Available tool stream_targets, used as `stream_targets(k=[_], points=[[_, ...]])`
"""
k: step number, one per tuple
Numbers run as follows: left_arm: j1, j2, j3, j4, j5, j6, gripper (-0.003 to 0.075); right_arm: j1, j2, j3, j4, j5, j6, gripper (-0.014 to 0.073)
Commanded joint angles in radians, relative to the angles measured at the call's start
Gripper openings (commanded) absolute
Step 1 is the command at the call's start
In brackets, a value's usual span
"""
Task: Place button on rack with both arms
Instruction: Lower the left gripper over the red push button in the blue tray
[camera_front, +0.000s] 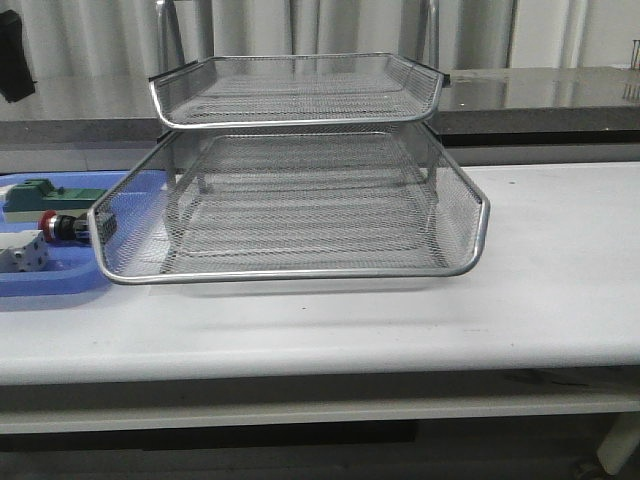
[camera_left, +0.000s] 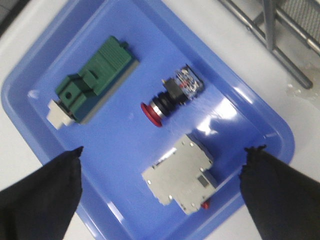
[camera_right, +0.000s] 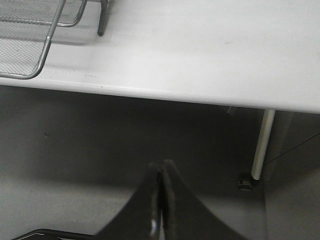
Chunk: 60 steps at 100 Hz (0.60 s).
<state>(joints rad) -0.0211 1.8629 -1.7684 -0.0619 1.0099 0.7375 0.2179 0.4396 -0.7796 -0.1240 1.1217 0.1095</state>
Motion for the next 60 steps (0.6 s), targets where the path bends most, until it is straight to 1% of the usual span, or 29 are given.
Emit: stream_targets(k=[1, 12, 26, 60], points=[[-0.022, -0.047, -0.034, -0.020, -0.123, 0.006, 0.0627, 0.001, 0.008, -0.029, -0.018, -0.057, -0.003, -0.0067], [-0.047, -0.032, -0.036, -0.008, -0.184, 0.028, 0.0603, 0.001, 0.008, -0.029, -0.018, -0.057, -0.003, -0.0067], [-0.073, 0.024, -0.040, -0.001, -0.190, 0.083, 0.0596, 0.001, 0.008, -0.029, -0.018, -0.057, -0.003, -0.0067], [-0.087, 0.190, -0.042, 0.116, -0.205, 0.082, 0.0596, 0.001, 0.008, -0.029, -0.018, -0.057, -0.003, -0.0067]])
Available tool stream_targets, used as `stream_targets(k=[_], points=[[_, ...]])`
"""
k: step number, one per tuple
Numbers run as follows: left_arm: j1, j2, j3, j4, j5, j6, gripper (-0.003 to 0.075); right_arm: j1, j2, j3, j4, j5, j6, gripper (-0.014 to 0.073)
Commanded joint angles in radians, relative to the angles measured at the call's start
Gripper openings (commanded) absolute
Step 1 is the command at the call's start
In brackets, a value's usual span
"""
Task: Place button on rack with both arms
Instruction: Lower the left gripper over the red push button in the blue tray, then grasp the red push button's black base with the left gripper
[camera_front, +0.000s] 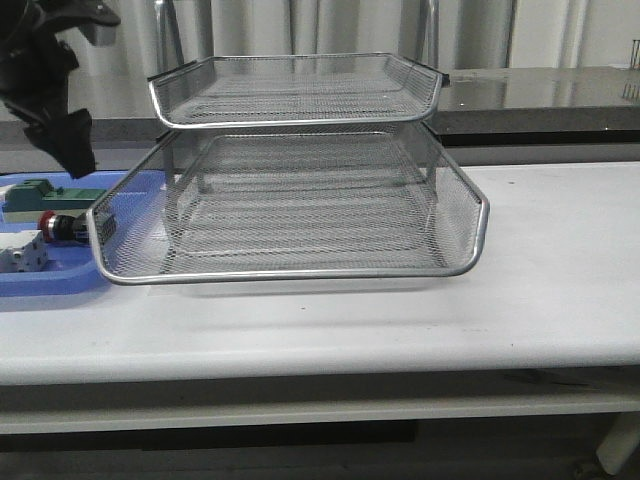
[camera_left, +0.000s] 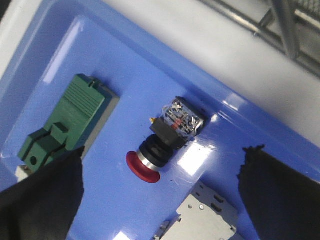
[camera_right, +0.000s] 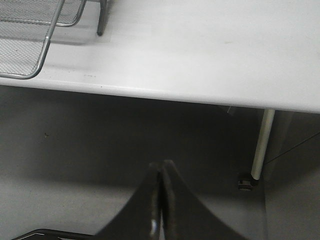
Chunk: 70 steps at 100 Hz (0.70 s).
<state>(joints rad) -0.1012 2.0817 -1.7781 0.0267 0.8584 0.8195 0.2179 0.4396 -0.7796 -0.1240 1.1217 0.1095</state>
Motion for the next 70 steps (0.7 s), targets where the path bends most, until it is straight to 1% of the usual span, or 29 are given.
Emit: stream_targets(k=[1, 30, 70], points=[[-0.007, -0.024, -0.032, 0.032, -0.056, 0.000, 0.0596, 0.001, 0.008, -0.029, -0.018, -0.057, -0.003, -0.0067], [-0.012, 0.040, -0.032, 0.037, -0.148, 0.000, 0.0596, 0.001, 0.008, -0.029, -0.018, -0.057, -0.003, -0.0067], [-0.012, 0.090, -0.034, 0.068, -0.196, 0.000, 0.0596, 0.001, 0.008, -0.029, -0.018, -0.057, -0.003, -0.0067]])
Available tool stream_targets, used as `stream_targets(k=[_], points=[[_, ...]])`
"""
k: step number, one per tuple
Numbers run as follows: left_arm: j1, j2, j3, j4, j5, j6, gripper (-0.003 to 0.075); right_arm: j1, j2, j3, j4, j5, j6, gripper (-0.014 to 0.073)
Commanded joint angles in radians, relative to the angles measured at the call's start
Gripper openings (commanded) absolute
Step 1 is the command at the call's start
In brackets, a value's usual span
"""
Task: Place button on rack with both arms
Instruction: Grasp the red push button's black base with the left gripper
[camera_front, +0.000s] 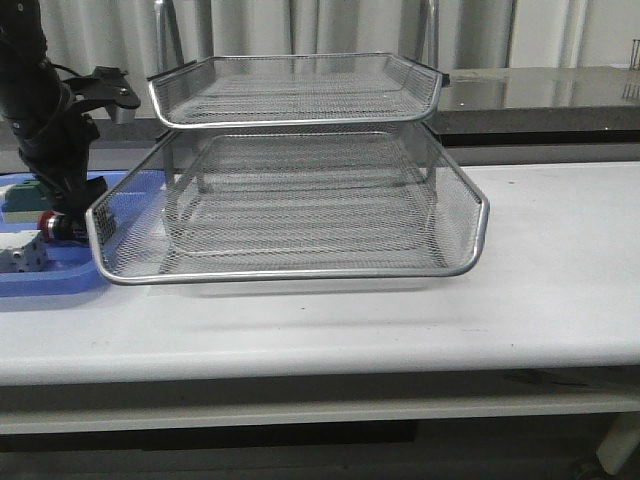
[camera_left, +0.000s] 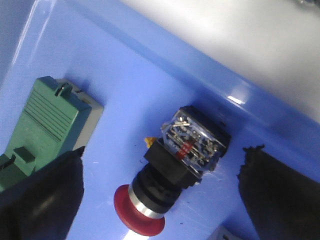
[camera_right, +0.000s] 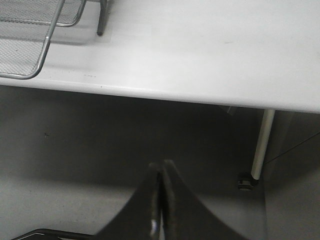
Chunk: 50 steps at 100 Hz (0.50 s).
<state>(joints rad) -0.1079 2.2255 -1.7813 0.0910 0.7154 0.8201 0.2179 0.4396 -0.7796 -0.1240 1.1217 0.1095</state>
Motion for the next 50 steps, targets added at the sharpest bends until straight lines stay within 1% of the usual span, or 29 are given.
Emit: stream_targets(k=[1, 50], points=[[-0.005, -0.054, -0.031, 0.004, -0.055, -0.001, 0.0596, 0.001, 0.008, -0.029, -0.018, -0.057, -0.003, -0.0067], [-0.005, 0.009, -0.054, 0.004, -0.051, -0.001, 0.0596, 0.001, 0.008, -0.029, -0.018, -0.057, -0.003, -0.0067]])
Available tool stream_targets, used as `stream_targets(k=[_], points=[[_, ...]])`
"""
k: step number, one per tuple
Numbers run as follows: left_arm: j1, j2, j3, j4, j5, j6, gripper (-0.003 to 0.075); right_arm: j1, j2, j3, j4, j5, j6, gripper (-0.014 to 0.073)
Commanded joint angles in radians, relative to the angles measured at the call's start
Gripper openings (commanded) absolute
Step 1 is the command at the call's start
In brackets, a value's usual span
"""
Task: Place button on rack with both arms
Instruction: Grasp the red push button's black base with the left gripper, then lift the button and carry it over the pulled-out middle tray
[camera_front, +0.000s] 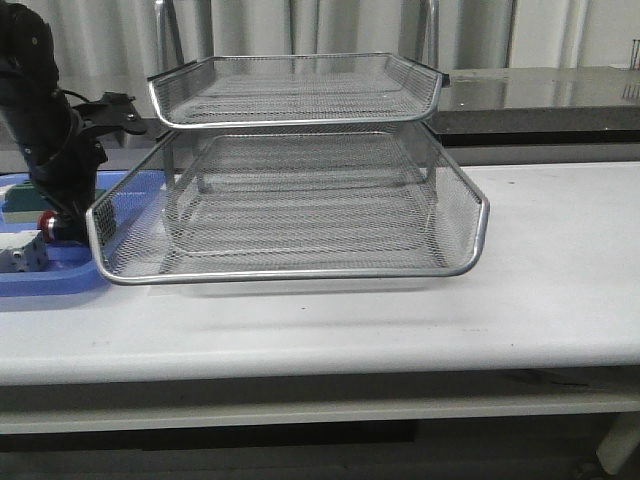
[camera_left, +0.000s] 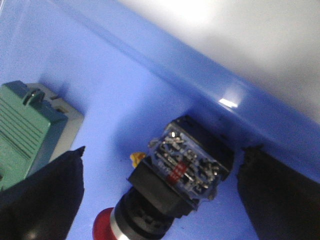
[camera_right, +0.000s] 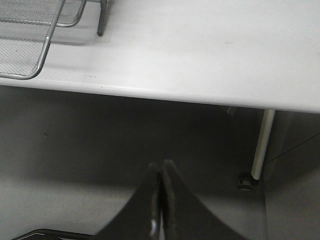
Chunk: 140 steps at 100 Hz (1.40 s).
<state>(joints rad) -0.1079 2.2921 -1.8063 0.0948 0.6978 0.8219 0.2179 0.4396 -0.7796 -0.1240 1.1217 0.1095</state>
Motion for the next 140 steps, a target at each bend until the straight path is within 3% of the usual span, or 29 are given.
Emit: stream_targets(k=[1, 14, 42, 56, 106, 140], points=[[-0.005, -0.058, -0.029, 0.000, -0.034, -0.003, 0.0595, 0.001, 0.008, -0.029, -0.018, -0.057, -0.003, -0.0067], [-0.005, -0.058, -0.029, 0.004, -0.021, -0.003, 0.0531, 0.001, 0.008, -0.029, -0.018, -0.057, -0.003, -0.0067], [-0.005, -0.060, -0.054, 0.004, -0.007, -0.006, 0.0142, 0.001, 0.008, -0.029, -0.018, -0.057, -0.003, -0.0067], [-0.005, -0.063, -0.111, 0.004, 0.050, -0.009, 0.0029, 0.001, 0.008, -0.029, -0.018, -0.057, -0.003, -0.0067], [0.026, -0.077, -0.373, -0.030, 0.463, -0.057, 0.0008, 0.001, 0.008, -0.029, -0.018, -0.057, -0.003, -0.0067], [0.059, -0.209, -0.382, -0.095, 0.571, -0.100, 0.0008, 0.001, 0.008, -0.029, -0.018, -0.057, -0.003, -0.0067]])
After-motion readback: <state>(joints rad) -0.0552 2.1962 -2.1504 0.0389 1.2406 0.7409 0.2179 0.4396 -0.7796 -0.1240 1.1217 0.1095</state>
